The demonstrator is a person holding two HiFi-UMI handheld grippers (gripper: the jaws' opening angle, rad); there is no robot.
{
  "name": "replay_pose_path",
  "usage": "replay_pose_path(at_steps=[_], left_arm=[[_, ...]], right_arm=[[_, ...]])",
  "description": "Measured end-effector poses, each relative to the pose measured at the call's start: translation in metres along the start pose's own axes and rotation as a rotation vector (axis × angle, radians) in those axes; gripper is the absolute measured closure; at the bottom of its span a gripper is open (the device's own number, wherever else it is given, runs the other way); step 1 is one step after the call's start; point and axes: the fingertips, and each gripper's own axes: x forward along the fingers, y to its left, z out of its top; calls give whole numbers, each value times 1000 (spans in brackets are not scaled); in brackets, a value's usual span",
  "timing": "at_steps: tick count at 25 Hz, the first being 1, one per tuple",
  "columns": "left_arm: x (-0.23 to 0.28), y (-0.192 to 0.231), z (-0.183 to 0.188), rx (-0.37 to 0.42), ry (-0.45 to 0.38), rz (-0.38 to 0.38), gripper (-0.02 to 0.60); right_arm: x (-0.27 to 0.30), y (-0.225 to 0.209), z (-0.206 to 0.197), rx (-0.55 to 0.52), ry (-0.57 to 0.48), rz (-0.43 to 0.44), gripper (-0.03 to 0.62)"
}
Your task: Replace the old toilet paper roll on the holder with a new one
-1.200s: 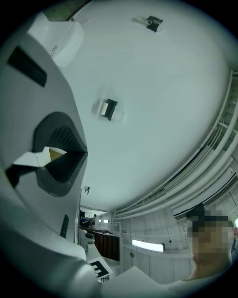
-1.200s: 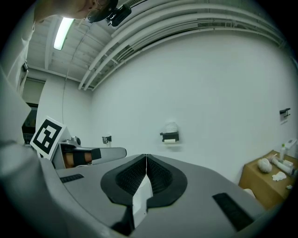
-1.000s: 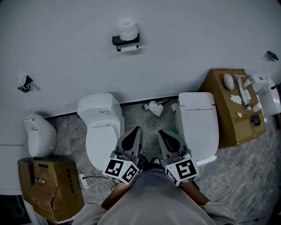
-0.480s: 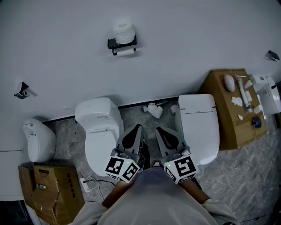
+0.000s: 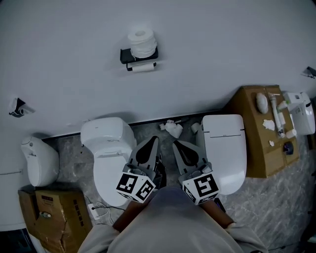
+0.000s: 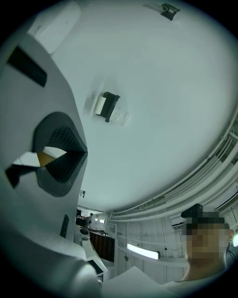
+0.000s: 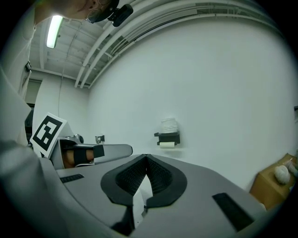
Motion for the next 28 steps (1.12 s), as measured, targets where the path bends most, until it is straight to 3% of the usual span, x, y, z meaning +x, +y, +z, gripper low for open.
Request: replay_pose_path(at_steps=[8, 20, 24, 28], left_arm=[[66, 64, 34, -3, 10, -29, 577], [137, 153, 90, -3, -57, -109, 577], [148, 167, 85, -96, -62, -114, 577], [164, 184, 73, -280, -70, -105, 577]], right_arm=[[97, -30, 27, -5, -7, -12, 579], [217, -49, 73, -79, -63, -65, 579], [228, -51, 74, -94, -53, -81, 579], [237, -61, 72, -92, -45, -92, 579]])
